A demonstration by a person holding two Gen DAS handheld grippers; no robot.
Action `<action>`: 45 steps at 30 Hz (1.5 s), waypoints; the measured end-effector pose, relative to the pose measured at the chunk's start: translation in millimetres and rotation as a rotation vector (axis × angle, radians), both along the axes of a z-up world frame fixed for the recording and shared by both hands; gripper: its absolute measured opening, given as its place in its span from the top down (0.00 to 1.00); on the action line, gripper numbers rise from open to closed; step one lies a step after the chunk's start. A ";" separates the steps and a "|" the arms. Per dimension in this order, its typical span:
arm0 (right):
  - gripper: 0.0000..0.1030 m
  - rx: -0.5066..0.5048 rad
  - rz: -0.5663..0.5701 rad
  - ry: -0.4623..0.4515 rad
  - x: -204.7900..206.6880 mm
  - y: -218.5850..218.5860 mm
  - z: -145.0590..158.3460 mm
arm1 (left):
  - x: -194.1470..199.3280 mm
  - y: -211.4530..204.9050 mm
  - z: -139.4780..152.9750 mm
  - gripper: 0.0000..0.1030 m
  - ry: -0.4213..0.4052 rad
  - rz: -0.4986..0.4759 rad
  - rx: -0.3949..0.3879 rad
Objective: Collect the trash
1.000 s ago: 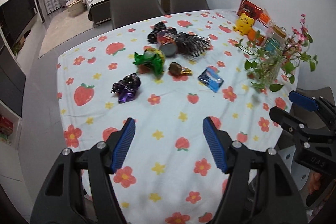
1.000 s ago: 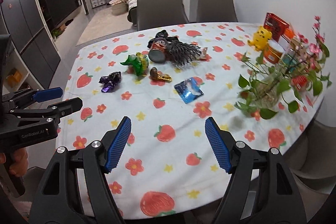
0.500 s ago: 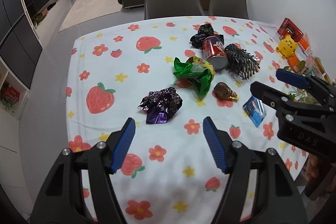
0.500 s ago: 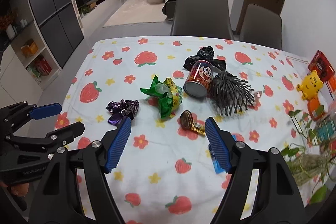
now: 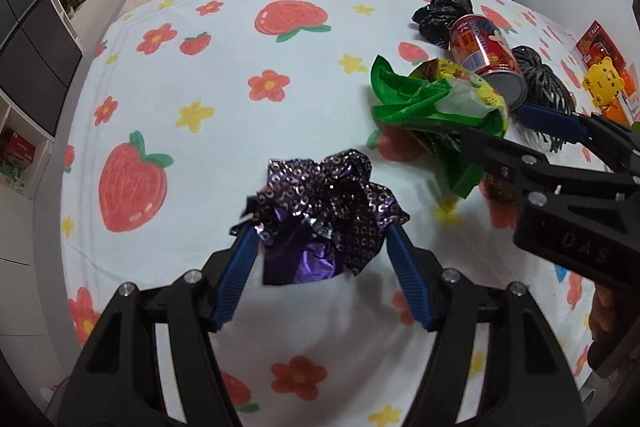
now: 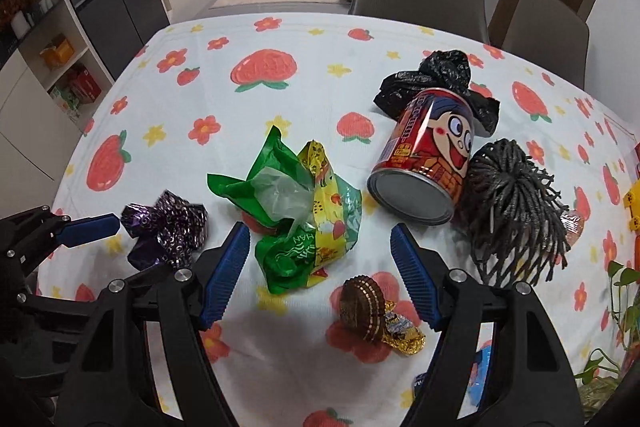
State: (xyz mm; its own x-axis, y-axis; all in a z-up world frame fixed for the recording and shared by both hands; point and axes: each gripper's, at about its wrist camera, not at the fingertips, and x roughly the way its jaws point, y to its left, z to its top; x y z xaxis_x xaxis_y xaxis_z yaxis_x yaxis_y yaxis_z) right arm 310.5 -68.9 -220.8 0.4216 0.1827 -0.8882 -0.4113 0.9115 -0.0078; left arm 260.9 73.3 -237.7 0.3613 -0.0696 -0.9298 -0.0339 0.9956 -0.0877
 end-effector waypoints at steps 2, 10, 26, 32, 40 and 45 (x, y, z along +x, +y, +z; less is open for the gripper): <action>0.43 -0.005 0.004 0.021 1.9 0.2 -8.3 | 3.2 -2.3 -9.3 0.44 0.009 -0.005 0.011; 0.59 0.001 0.020 0.020 -0.4 1.4 -7.0 | 9.3 -4.1 -7.7 0.85 -0.037 -0.033 -0.004; 0.60 0.049 -0.053 -0.052 -47.2 -8.6 54.4 | -27.3 2.1 50.3 0.98 -0.155 -0.072 -0.032; 0.60 0.056 -0.096 -0.077 -81.2 -11.9 73.6 | -49.6 3.4 69.9 0.98 -0.195 -0.102 -0.029; 0.60 0.055 -0.142 -0.088 -81.2 -22.9 76.1 | -30.3 -0.2 72.9 0.50 -0.219 -0.117 -0.044; 0.60 0.056 -0.153 -0.084 -59.6 -30.6 68.4 | -5.1 -14.1 57.6 0.50 -0.195 -0.141 -0.029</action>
State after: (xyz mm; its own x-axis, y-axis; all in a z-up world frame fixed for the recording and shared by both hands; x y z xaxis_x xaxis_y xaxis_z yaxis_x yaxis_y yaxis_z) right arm 250.9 -99.6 -152.4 0.5203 0.1588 -0.8391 -0.2679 0.9633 0.0162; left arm 255.8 59.2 -180.2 0.5187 -0.1581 -0.8402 0.1257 0.9862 -0.1080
